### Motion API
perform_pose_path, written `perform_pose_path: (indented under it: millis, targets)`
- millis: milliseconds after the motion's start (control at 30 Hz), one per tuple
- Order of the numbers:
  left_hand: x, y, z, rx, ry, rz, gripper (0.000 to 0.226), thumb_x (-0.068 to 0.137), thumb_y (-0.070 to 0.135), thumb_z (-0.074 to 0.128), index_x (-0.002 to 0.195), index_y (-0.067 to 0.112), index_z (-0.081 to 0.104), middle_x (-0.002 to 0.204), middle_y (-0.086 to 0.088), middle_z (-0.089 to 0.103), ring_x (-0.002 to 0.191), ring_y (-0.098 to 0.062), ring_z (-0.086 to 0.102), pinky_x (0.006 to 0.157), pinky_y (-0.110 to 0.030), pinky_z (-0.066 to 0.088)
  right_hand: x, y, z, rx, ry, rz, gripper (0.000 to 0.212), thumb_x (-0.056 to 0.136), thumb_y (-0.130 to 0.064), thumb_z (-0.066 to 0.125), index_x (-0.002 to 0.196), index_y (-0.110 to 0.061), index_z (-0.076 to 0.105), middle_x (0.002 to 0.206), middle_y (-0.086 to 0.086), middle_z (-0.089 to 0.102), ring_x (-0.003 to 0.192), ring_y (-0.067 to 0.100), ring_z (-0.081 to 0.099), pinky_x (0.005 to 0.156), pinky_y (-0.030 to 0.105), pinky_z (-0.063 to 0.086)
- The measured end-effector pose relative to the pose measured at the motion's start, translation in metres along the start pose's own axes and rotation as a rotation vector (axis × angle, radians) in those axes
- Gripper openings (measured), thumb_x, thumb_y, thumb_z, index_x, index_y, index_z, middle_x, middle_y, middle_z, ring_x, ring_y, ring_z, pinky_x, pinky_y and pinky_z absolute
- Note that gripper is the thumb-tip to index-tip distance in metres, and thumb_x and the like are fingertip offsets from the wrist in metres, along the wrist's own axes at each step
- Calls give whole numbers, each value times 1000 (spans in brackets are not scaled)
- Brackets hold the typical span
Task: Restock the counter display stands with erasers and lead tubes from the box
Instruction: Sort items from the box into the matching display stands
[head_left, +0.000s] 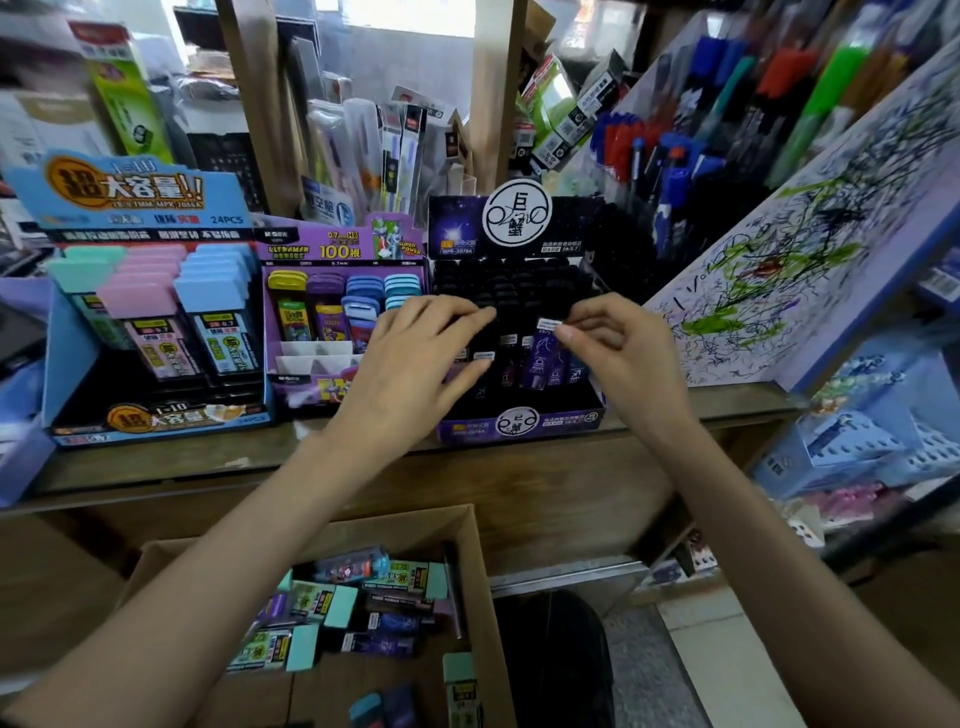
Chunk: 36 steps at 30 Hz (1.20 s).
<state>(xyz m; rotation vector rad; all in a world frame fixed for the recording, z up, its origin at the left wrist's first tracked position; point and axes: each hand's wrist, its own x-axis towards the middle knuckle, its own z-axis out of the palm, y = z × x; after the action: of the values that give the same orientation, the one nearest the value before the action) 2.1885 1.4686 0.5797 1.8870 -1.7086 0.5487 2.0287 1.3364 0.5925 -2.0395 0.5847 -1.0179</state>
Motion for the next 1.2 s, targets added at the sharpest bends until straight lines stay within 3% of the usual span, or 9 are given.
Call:
perform_pose_path:
  millis: [233, 333, 500, 633, 800, 1000, 1100, 1200]
  targets:
    - [-1, -3, 0, 9, 22, 1, 41, 88, 21, 62, 128, 12, 56, 119, -10, 55, 106, -27, 47, 84, -41, 40, -1, 10, 21, 16, -54, 22, 12, 85, -12, 67, 89, -22, 62, 84, -8, 66, 81, 11, 66, 75, 22, 54]
    - [-1, -6, 1, -34, 14, -1, 41, 90, 22, 60, 130, 13, 54, 117, -9, 56, 106, -22, 42, 84, -37, 37, -1, 13, 25, -35, -83, 39, 10, 85, -11, 67, 90, -19, 63, 81, -10, 65, 79, 8, 66, 72, 19, 54]
    - [0, -6, 1, -74, 26, -18, 40, 90, 20, 59, 129, 12, 56, 111, -9, 57, 102, -22, 42, 82, -34, 35, -2, 19, 33, -59, -58, 100, 6, 86, -13, 66, 90, -17, 63, 85, 2, 67, 83, 15, 65, 74, 23, 54]
    - [6, -7, -8, -119, -22, -7, 40, 90, 21, 60, 128, 9, 56, 110, -12, 56, 99, -31, 49, 81, -44, 41, 0, 16, 37, -268, -38, 59, 10, 87, -17, 65, 96, -13, 64, 82, -4, 63, 76, 7, 60, 67, 5, 45]
    - [-12, -4, -28, -176, -21, -33, 38, 90, 26, 55, 124, 9, 58, 111, -11, 55, 101, -29, 50, 86, -37, 38, -14, 2, 29, -435, -50, -16, 18, 89, -21, 62, 104, -11, 62, 87, -6, 60, 79, 6, 57, 69, 13, 45]
    - [-106, -4, -30, -313, -246, -123, 26, 91, 24, 58, 115, 15, 63, 107, 1, 57, 101, -17, 51, 85, -32, 40, -64, -5, 27, -385, -211, -116, 13, 89, -16, 62, 101, -12, 64, 90, -7, 61, 80, 1, 56, 74, 9, 47]
    - [-164, -14, -17, -333, -370, -249, 27, 89, 20, 62, 115, 15, 64, 108, 0, 58, 103, -17, 52, 87, -29, 38, -95, 9, 48, -445, -394, -147, 11, 89, -16, 61, 99, -13, 64, 93, -2, 63, 81, 5, 58, 72, 17, 49]
    - [-220, -30, -2, -394, -499, -414, 26, 89, 18, 62, 114, 14, 64, 108, 1, 57, 105, -15, 53, 89, -21, 36, -122, 32, 82, -459, -629, -63, 14, 91, -21, 57, 103, -15, 63, 99, -1, 64, 88, 10, 61, 76, 25, 50]
